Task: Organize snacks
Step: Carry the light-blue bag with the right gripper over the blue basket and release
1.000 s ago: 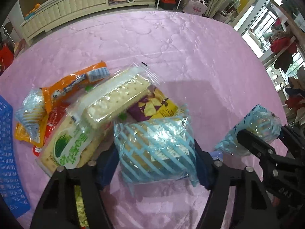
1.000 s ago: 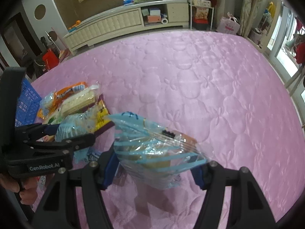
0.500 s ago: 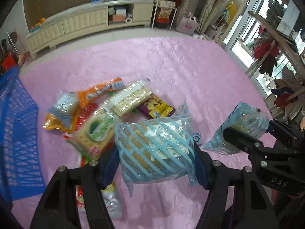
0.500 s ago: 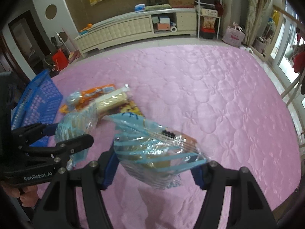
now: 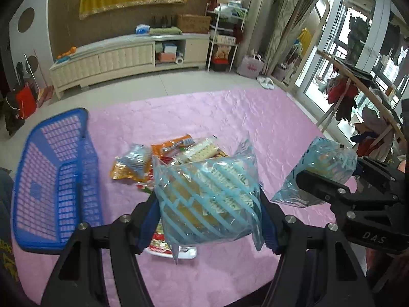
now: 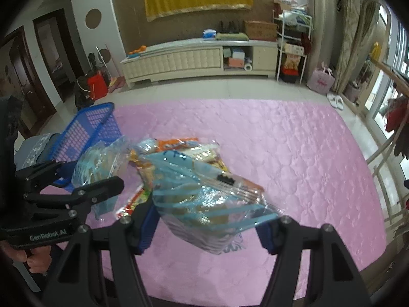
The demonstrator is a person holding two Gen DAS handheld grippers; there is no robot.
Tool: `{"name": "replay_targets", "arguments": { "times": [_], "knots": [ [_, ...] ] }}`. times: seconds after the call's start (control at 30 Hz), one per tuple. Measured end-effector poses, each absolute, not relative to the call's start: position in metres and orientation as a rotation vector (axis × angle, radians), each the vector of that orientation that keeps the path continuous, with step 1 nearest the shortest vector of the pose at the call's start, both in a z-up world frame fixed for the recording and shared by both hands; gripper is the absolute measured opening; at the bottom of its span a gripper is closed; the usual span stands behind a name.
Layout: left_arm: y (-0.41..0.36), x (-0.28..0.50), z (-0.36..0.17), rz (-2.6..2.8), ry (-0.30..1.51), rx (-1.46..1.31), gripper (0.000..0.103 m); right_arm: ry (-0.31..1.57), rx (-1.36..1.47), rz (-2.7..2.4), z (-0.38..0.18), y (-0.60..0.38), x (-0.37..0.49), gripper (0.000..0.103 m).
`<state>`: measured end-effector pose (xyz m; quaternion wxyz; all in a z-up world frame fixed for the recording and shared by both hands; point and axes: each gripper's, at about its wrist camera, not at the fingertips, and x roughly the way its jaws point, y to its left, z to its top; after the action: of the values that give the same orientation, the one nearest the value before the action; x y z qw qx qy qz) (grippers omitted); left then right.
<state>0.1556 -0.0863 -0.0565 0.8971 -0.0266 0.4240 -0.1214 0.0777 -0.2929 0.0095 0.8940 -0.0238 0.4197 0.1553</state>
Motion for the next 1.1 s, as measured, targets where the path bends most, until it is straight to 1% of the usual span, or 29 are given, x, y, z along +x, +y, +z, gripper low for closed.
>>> {"name": "replay_targets", "arguments": {
  "times": [0.2,0.67,0.9,1.1],
  "knots": [
    [-0.059,0.140,-0.037,-0.213,0.821,-0.044,0.065,0.793,-0.148,0.319,0.031,-0.251,0.062,0.070],
    [0.029,0.114,-0.005,-0.099,0.742,-0.048,0.065,0.757,-0.176,0.481,0.064,-0.165,0.060,0.070],
    [0.077,0.116,0.003,-0.035,0.729,-0.052,0.065,0.770,-0.161,0.569,0.063,-0.130,0.078,0.070],
    [0.111,0.133,-0.001,-0.005,0.738,-0.075,0.066,0.809,-0.147,0.635,0.055,-0.102,0.103,0.070]
  ]
}}
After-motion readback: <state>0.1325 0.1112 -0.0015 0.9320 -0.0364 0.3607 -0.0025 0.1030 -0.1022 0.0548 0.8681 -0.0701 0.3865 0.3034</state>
